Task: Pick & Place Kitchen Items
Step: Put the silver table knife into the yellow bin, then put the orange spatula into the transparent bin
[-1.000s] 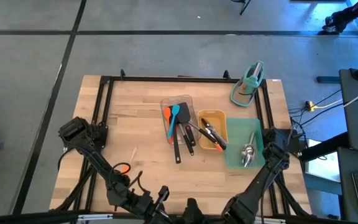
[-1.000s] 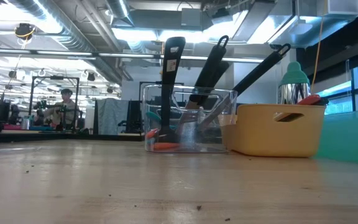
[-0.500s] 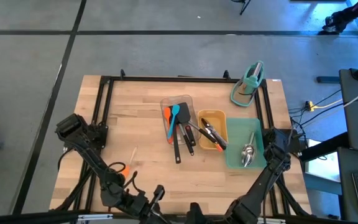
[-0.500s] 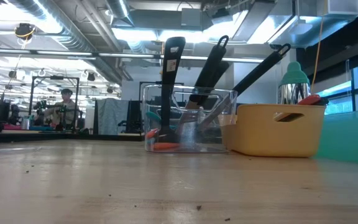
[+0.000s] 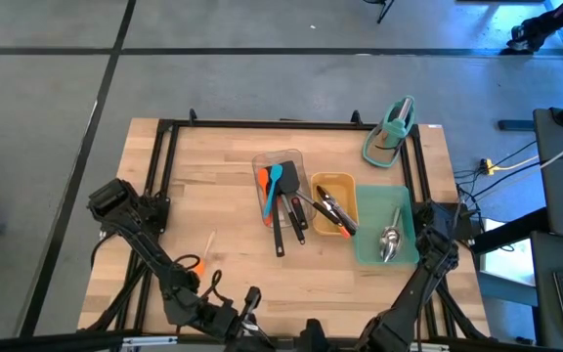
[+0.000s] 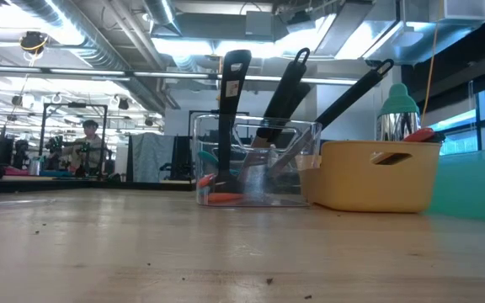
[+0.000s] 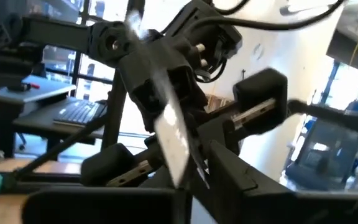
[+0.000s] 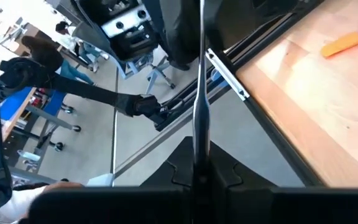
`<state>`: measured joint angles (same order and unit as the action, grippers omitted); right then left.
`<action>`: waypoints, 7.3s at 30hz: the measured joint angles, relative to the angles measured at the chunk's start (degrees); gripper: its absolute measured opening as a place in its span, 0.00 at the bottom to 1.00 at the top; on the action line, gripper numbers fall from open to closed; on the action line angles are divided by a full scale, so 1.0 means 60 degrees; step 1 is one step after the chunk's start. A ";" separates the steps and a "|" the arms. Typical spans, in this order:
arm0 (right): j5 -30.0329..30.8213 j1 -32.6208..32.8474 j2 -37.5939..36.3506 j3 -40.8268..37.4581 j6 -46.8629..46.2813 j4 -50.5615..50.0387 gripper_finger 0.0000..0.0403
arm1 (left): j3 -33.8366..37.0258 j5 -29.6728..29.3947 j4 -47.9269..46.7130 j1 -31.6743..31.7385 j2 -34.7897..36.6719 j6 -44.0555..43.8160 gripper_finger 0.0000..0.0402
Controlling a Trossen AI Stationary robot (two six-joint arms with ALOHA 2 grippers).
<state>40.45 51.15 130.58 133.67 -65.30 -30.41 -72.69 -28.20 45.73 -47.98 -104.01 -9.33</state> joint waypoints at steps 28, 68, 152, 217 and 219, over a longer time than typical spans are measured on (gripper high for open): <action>0.3012 -0.0006 -0.1227 0.0007 -0.7996 -0.7192 0.02 | 0.0004 -0.2206 -0.3695 -0.2921 -0.0382 -0.1820 0.49; -0.4039 -0.6659 -0.2530 -0.0602 -0.3225 -0.9906 0.02 | 0.0000 -0.2780 -0.7327 -0.3917 -0.0404 -0.4476 0.49; -0.5885 -0.7333 -0.6448 -0.8089 -0.2220 -0.6979 0.29 | 0.0015 -0.4577 -0.8659 -0.3940 -0.0397 -0.6336 0.49; -0.0252 0.0159 0.0109 -0.5326 0.8462 0.9094 0.30 | 0.0008 -0.5836 -1.9475 -0.4149 -0.3133 -1.9912 0.26; -0.0255 0.0102 0.0109 -0.5326 0.8462 0.9059 0.30 | -0.0002 -0.5693 -2.0185 -0.3975 -0.3104 -1.9992 0.25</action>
<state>38.92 51.76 131.24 101.71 -14.52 23.95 -72.70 -62.35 -75.38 -71.83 -122.63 -129.29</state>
